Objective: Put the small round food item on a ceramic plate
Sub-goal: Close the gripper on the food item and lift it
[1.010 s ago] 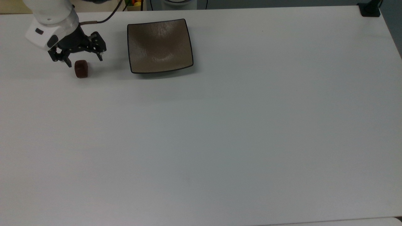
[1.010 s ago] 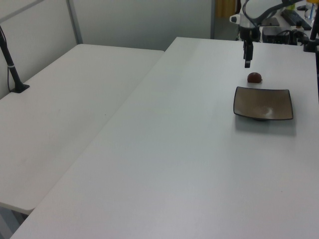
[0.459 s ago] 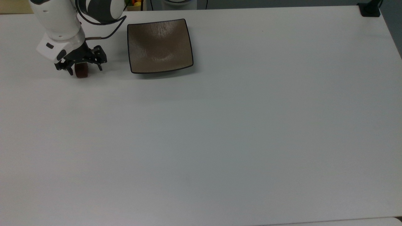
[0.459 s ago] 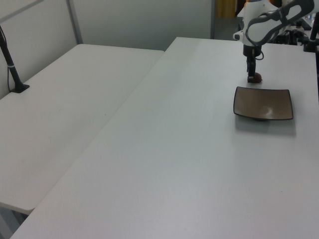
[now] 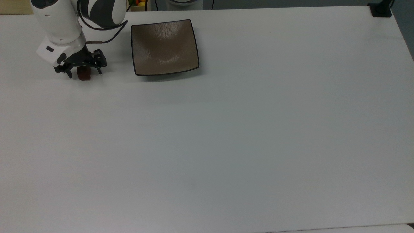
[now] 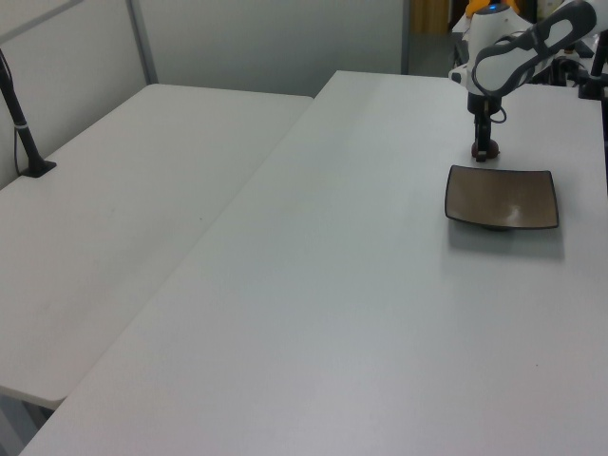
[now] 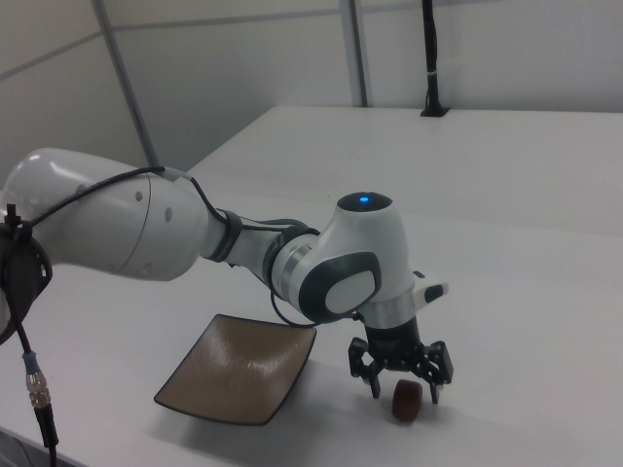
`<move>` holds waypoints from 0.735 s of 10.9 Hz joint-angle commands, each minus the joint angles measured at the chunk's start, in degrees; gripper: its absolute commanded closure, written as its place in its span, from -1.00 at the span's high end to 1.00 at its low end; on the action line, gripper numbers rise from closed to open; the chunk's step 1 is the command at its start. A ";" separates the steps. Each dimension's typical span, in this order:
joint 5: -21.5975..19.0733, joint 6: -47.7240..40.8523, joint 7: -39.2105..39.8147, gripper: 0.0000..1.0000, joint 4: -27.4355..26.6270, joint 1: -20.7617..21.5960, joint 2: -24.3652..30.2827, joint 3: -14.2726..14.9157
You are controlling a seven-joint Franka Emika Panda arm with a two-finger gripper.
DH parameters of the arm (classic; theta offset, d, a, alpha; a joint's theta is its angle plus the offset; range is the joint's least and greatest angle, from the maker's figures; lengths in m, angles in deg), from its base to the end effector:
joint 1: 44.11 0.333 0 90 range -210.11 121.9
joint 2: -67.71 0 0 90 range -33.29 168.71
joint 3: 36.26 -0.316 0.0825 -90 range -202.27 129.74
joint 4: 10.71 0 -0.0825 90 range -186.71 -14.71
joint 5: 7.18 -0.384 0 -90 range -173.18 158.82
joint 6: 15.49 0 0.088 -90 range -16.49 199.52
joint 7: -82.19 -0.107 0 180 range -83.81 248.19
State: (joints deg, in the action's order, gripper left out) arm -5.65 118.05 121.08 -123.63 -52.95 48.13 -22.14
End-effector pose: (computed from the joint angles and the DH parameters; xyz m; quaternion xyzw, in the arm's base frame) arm 0.5664 -0.2338 0.3051 0.9866 0.1547 -0.0141 0.0505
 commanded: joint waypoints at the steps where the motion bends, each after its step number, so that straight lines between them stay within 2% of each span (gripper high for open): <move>1: 1.02 1.12 -1.09 0.73 -1.86 -0.03 0.68 0.38; 5: 1.02 0.59 -1.27 -0.43 -1.95 -0.21 0.77 0.38; 6: 1.02 -0.98 -1.27 -0.62 -1.69 -0.21 1.03 0.38; 8: 1.02 -3.36 -1.27 -0.71 -1.34 -0.12 2.43 0.38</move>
State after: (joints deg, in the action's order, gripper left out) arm -5.63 117.66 121.05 -124.09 -53.11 48.51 -21.77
